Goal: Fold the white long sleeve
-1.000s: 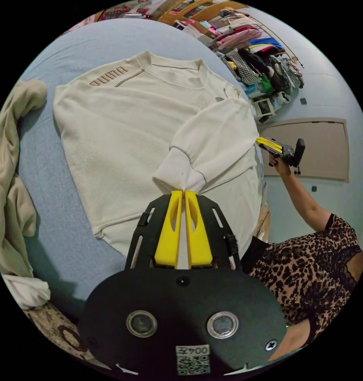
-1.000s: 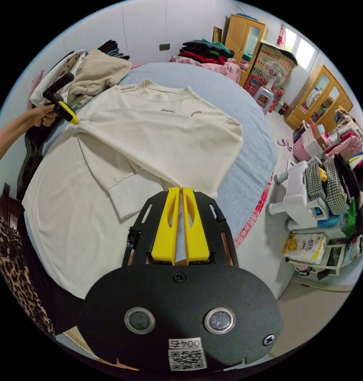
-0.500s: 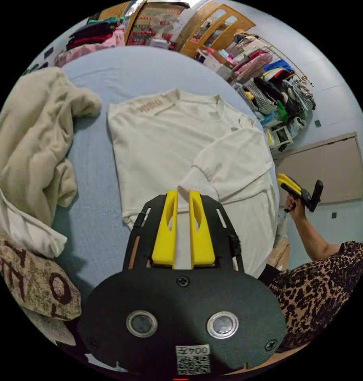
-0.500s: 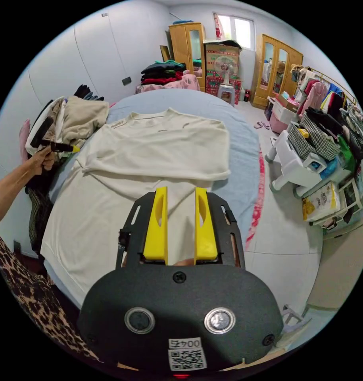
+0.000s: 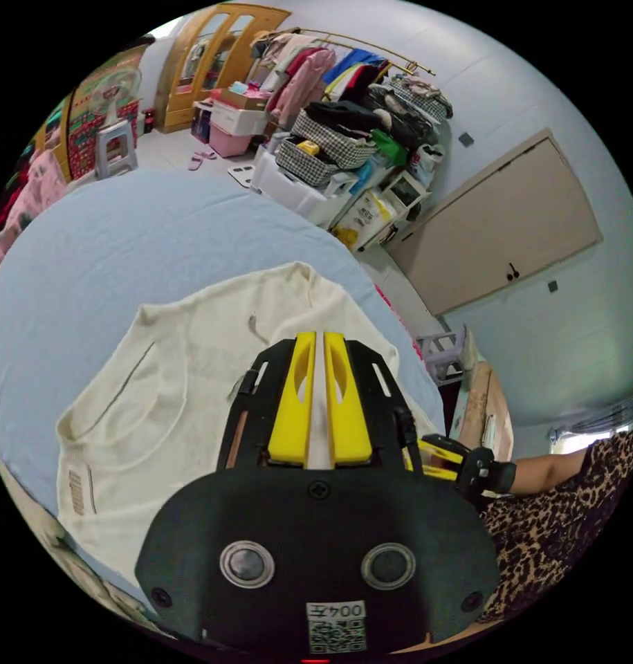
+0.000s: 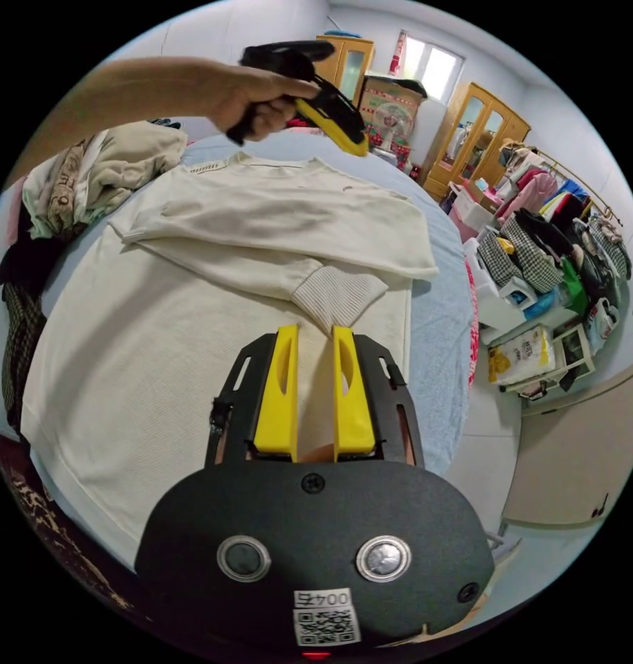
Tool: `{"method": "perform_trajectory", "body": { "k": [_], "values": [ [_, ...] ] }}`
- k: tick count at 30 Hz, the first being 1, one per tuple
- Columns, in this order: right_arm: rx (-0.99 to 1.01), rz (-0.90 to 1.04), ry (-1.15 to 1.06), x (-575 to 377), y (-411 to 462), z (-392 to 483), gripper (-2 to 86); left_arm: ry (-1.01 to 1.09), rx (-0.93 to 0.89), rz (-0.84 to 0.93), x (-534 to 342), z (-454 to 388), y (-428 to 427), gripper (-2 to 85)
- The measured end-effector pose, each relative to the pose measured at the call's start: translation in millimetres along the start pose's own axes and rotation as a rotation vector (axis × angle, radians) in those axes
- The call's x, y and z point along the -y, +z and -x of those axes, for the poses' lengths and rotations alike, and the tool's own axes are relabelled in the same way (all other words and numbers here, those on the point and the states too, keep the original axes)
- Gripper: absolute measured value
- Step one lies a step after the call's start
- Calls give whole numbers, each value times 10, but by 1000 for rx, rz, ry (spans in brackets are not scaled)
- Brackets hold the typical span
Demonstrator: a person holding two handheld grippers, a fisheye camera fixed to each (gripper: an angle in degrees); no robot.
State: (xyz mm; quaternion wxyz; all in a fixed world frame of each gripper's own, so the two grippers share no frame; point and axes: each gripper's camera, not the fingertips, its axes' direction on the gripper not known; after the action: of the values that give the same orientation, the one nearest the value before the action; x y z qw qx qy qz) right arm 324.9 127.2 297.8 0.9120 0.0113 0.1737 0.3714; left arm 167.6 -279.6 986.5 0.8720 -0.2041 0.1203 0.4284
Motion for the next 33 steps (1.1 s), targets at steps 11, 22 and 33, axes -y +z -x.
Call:
{"method": "perform_trajectory", "body": {
  "k": [11, 22, 33],
  "values": [
    [38, -1, 36, -167, 18, -38, 72, 21, 29, 162, 855, -202, 1066, 16],
    [45, 1, 85, -300, 35, -91, 50, 200, 391, 168, 1274, -679, 1115, 8],
    [52, 1, 96, -386, 36, -118, 44, 69, 78, 132, 963, -293, 1256, 69]
  ]
}}
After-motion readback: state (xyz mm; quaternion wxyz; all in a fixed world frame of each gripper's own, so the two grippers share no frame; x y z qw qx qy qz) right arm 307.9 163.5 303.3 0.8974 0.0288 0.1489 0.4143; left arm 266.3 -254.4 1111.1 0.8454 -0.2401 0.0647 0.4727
